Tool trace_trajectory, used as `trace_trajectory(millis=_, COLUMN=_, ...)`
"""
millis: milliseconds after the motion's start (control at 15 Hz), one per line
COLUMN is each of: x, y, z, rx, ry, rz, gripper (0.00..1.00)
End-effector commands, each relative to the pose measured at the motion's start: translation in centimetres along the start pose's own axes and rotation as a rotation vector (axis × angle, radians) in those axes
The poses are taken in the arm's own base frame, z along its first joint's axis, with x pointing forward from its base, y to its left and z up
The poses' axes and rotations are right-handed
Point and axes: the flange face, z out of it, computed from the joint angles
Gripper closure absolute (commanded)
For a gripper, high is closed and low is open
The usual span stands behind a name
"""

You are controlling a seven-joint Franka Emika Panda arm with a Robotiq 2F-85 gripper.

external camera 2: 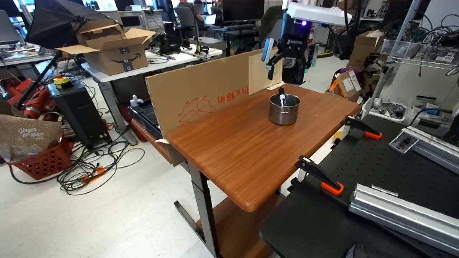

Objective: Take the marker out of the silver pot and put it on the table

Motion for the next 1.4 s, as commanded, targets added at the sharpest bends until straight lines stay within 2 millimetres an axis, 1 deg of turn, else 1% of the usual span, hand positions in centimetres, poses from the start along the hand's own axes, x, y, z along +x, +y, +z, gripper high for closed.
trace_trajectory(millis=0, x=2.1, y=-0.2, z=1.6, rx=-0.027, ry=0.010, rz=0.064, gripper=0.00)
trace_trajectory(millis=400, x=3.8, y=-0.3, z=3.7, rx=-0.078, ry=0.019, rz=0.123, gripper=0.00)
trace_trajectory(millis=467, x=3.9, y=-0.4, z=3.8, rx=-0.085, ry=0.018, rz=0.128, gripper=0.25)
trace_trajectory(millis=533, x=4.0, y=-0.5, z=3.9, rx=-0.092, ry=0.018, rz=0.130, gripper=0.26)
trace_trajectory(millis=733, x=4.3, y=-0.7, z=4.1, rx=-0.116, ry=0.025, rz=0.131, gripper=0.51)
trace_trajectory(millis=867, x=4.4, y=-0.8, z=4.2, rx=-0.125, ry=0.028, rz=0.132, gripper=0.65)
trace_trajectory(millis=1067, x=4.5, y=-1.0, z=4.1, rx=-0.132, ry=0.034, rz=0.132, gripper=0.88)
trace_trajectory(millis=1200, x=4.2, y=-1.1, z=3.5, rx=-0.128, ry=0.033, rz=0.122, gripper=1.00)
trace_trajectory(millis=1267, x=4.0, y=-1.1, z=2.9, rx=-0.120, ry=0.042, rz=0.114, gripper=0.96)
trace_trajectory(millis=1333, x=3.9, y=-1.1, z=2.6, rx=-0.117, ry=0.047, rz=0.110, gripper=0.95)
